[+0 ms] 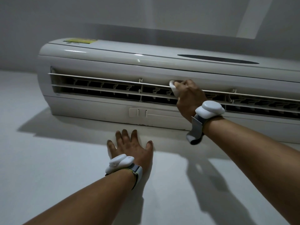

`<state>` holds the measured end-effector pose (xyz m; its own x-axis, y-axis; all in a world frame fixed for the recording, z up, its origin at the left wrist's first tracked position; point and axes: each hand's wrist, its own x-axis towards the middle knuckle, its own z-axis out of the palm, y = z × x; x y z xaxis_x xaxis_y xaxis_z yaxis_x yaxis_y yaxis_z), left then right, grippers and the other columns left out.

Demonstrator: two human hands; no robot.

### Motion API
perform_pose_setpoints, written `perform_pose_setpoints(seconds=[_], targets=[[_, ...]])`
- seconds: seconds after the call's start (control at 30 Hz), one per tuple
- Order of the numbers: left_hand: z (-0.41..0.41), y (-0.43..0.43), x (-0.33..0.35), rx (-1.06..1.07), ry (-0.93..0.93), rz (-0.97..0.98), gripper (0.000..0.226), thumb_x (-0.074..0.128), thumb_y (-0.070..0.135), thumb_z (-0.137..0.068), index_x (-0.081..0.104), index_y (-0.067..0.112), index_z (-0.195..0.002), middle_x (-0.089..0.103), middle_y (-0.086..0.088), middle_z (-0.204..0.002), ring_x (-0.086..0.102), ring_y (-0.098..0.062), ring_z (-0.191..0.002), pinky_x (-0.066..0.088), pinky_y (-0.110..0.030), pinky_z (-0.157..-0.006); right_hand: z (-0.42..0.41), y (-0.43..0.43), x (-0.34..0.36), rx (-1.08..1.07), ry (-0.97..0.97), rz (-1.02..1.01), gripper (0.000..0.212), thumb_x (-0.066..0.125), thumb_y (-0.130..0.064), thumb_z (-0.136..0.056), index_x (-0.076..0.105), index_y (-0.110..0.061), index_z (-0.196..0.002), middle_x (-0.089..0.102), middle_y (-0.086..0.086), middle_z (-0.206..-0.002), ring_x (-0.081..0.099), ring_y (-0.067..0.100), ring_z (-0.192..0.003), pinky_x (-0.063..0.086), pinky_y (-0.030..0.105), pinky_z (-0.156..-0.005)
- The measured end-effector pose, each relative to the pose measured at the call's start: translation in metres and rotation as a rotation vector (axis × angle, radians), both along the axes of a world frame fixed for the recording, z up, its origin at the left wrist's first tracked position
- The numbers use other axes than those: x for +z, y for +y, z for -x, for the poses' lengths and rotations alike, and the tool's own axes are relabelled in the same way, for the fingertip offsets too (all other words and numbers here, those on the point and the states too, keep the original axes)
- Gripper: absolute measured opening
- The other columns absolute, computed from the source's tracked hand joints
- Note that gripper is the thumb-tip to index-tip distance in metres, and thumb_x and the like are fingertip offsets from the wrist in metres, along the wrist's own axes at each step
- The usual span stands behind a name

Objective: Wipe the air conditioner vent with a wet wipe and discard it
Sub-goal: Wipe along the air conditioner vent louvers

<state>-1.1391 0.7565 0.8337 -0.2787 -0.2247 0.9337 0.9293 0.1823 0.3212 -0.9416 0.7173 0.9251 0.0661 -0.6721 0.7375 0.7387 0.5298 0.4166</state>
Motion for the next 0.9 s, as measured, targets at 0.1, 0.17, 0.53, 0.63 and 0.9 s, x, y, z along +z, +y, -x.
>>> perform_pose_setpoints(seconds=[0.1,0.17,0.53,0.63,0.9], targets=[[0.001,0.0,0.0,0.006,-0.001,0.004,0.075,0.019,0.067,-0.088,0.006,0.03,-0.153,-0.004,-0.001,-0.162,-0.012,-0.022,-0.147,-0.011,-0.051,-0.115,0.013,-0.013,0.004,0.003,-0.038,0.001,0.039,0.048,-0.007,-0.088,0.057,-0.022,-0.123,0.057,0.013,-0.112,0.058,0.038,-0.098,0.048,0.037,-0.08],[0.002,0.0,0.0,0.004,-0.003,0.015,0.076,0.019,0.067,-0.088,0.005,0.03,-0.153,-0.006,-0.002,-0.162,-0.013,-0.022,-0.147,-0.011,-0.051,-0.115,0.023,-0.02,0.003,0.013,-0.044,-0.044,0.033,0.05,-0.01,-0.091,0.059,-0.019,-0.121,0.06,0.015,-0.109,0.059,0.038,-0.098,0.049,0.038,-0.082],[0.001,-0.001,0.001,-0.005,0.004,0.031,0.076,0.02,0.066,-0.089,0.004,0.029,-0.153,-0.007,-0.003,-0.162,-0.014,-0.023,-0.147,-0.013,-0.052,-0.114,0.061,-0.039,0.004,0.038,-0.098,0.006,0.04,0.044,-0.004,-0.088,0.056,-0.014,-0.126,0.057,0.016,-0.121,0.054,0.036,-0.11,0.044,0.038,-0.089],[0.001,-0.002,0.0,-0.002,-0.001,0.041,0.075,0.019,0.066,-0.089,0.003,0.029,-0.153,-0.009,-0.003,-0.162,-0.015,-0.023,-0.147,-0.013,-0.052,-0.114,0.058,-0.032,0.002,0.107,-0.166,-0.011,0.053,0.044,0.003,-0.083,0.053,-0.018,-0.131,0.056,0.011,-0.127,0.053,0.036,-0.113,0.046,0.037,-0.09],[0.0,0.001,0.0,0.008,0.003,-0.002,0.075,0.02,0.066,-0.088,0.008,0.03,-0.153,-0.003,-0.002,-0.162,-0.01,-0.022,-0.148,-0.009,-0.051,-0.116,0.017,-0.004,0.002,0.066,-0.123,-0.058,0.055,0.04,0.008,-0.084,0.049,-0.013,-0.134,0.053,0.012,-0.13,0.055,0.038,-0.111,0.049,0.043,-0.088]])
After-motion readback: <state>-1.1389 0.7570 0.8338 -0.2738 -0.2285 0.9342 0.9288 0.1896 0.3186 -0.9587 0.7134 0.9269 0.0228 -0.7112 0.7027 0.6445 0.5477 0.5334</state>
